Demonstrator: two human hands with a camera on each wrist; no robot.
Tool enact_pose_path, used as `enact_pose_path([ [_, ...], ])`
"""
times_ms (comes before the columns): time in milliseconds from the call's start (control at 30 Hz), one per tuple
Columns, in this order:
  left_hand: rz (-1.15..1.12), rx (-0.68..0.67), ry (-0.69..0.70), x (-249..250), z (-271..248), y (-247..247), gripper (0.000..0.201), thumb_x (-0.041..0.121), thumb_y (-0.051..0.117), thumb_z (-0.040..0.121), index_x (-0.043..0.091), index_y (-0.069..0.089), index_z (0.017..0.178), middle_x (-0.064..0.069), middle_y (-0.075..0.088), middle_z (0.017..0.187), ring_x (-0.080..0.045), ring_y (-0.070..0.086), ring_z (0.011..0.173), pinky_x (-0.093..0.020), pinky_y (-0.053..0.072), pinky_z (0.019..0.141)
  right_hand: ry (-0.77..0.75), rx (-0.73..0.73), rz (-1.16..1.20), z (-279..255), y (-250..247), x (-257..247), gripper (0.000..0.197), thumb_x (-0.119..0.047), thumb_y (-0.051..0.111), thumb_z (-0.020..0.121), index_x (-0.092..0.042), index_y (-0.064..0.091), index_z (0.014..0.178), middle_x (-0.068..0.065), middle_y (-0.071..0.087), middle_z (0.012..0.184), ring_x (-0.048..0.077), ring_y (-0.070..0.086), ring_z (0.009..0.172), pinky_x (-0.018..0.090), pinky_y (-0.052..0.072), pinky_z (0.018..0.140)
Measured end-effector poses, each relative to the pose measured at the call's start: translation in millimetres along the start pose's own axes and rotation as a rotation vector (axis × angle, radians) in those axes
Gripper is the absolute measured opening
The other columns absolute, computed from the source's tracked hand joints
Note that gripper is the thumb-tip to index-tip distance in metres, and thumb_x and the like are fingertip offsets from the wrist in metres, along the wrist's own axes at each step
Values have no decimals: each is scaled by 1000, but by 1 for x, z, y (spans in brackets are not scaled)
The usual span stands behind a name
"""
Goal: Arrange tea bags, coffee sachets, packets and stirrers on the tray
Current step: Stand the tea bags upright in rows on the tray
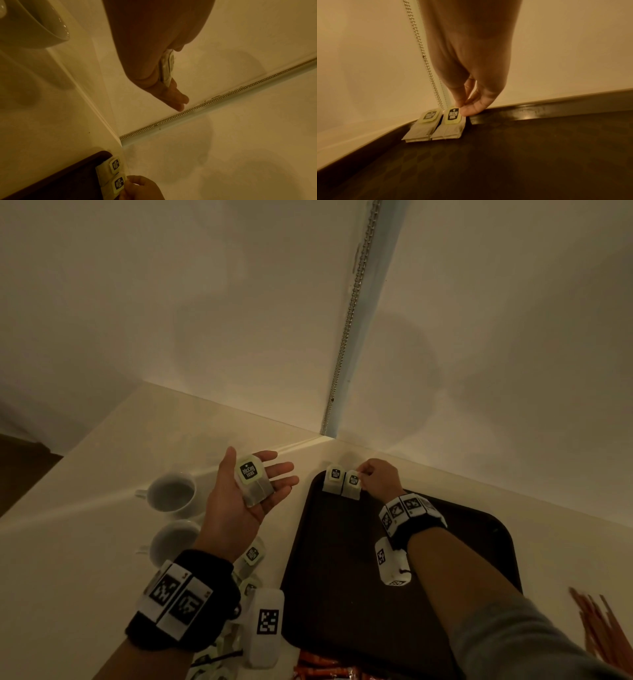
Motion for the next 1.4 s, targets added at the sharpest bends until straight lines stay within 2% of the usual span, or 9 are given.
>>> enact_pose_path([
  [133,4,-21,-18,-2,1,1,65,58,19,96,9,61,103,-14,73,90,-25,71,74,-25,56,56,33,8,31,2,2,4,7,-7,62,86,-6,66,91,14,68,102,26,64,93,38,52,87],
  [267,56,-102,-70,-4,0,8,75,66,12,91,10,59,109,-19,72,93,-29,71,75,-27,57,55,-55,59,83,-10,-13,-26,20,-25,63,88,-12,63,102,5,64,102,17,59,92,22,44,76],
  [467,255,-209,-60,-4,-2,29,81,69,2,87,18,59,116,-18,72,99,-31,71,85,-31,59,63,-646,-248,312,-101,-52,-162,10,-20,66,87,-21,69,96,-5,65,93,-2,54,82,6,37,68],
  [567,306,-276,3,1,-9,42,75,71,12,83,24,61,115,-8,71,110,-27,68,99,-33,59,73,-813,-253,258,-132,-66,-193,6,-16,71,82,-14,71,88,-2,64,82,3,56,78,12,40,69],
  [700,346,-324,262,11,-16,47,43,46,63,81,26,61,118,5,65,112,-13,62,105,-33,55,85,-863,-149,83,-144,-90,-207,9,-23,69,84,-15,72,87,-3,68,76,9,60,69,21,47,68],
  [800,361,-318,399,15,-24,51,40,16,75,74,15,63,112,2,70,99,-15,65,96,-27,52,82,-896,-36,-96,-153,-109,-217,14,-34,66,83,-22,72,84,-12,63,71,3,53,64,22,44,65],
  [1033,299,-351,356,6,-33,63,24,20,72,75,26,68,99,1,73,97,-16,68,89,-25,53,73,-871,37,-180,-162,-123,-231,27,-41,62,86,-18,69,71,-6,60,57,7,52,52,24,42,55],
  [1233,103,-352,231,2,-36,61,18,24,63,80,17,64,97,1,72,93,-13,68,81,-23,51,70,-842,-22,-101,-159,-123,-229,33,-33,62,88,-10,64,64,-1,53,51,11,47,49,16,34,51],
  [1400,111,-337,252,8,-37,62,23,16,60,76,13,61,99,1,73,89,-14,69,78,-21,52,68,-827,-78,-22,-159,-123,-222,15,-31,66,86,-19,70,78,-10,63,67,2,56,62,10,41,59],
])
Point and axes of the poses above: each hand's wrist, its own z-axis towards the middle knuckle, its own y-axis out of the palm, x = y × z, the point moved 6 cm from there along z, towards the middle knuckle
